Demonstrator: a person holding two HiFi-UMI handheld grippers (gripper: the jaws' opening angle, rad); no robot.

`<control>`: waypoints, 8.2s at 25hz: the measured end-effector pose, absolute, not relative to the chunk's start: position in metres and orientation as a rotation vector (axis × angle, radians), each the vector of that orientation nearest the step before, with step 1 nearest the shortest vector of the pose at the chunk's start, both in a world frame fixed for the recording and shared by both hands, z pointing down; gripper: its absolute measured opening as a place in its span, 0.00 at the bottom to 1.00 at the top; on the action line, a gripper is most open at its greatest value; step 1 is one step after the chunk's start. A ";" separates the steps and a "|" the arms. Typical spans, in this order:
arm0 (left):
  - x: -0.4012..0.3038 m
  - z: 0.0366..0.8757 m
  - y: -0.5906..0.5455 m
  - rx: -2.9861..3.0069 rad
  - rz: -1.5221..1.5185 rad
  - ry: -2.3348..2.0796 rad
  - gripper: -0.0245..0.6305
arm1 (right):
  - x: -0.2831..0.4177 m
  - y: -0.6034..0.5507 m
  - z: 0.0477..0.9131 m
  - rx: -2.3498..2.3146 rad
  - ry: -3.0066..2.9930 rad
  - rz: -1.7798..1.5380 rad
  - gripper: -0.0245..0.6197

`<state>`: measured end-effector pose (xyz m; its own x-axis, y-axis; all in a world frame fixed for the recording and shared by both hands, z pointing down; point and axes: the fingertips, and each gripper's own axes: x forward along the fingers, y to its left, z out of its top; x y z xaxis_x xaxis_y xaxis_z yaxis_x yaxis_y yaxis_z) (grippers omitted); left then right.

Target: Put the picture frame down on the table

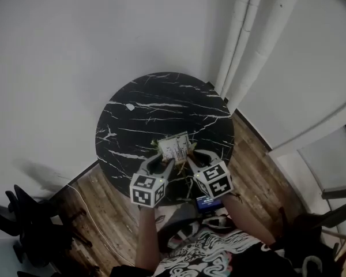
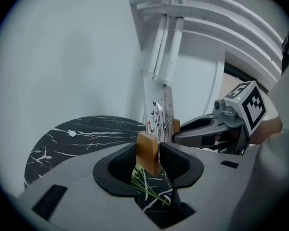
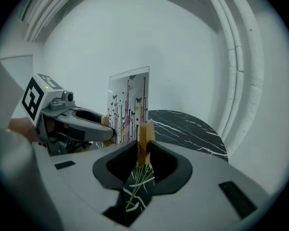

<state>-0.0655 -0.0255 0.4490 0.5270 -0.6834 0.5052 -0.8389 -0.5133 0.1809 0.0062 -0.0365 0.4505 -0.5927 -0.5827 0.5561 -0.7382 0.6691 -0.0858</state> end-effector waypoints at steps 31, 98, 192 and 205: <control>-0.089 0.471 -0.116 2.448 0.474 -1.071 0.29 | -0.015 -0.115 0.474 1.126 -2.314 0.551 0.17; -0.118 0.579 -0.217 2.268 0.634 -1.104 0.28 | -0.048 -0.223 0.584 0.839 -2.268 0.537 0.16; -0.154 0.550 -0.181 2.338 0.794 -1.441 0.07 | -0.021 -0.176 0.575 0.862 -2.257 0.469 0.08; -0.141 0.500 -0.124 2.431 0.668 -1.480 0.06 | -0.022 -0.126 0.519 0.977 -2.383 0.545 0.07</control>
<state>-0.1414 -0.1237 0.5001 0.3900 -0.7827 0.4850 -0.8815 -0.4697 -0.0491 -0.0216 -0.1259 0.5191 -0.6152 -0.5286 0.5849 -0.7303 0.6616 -0.1701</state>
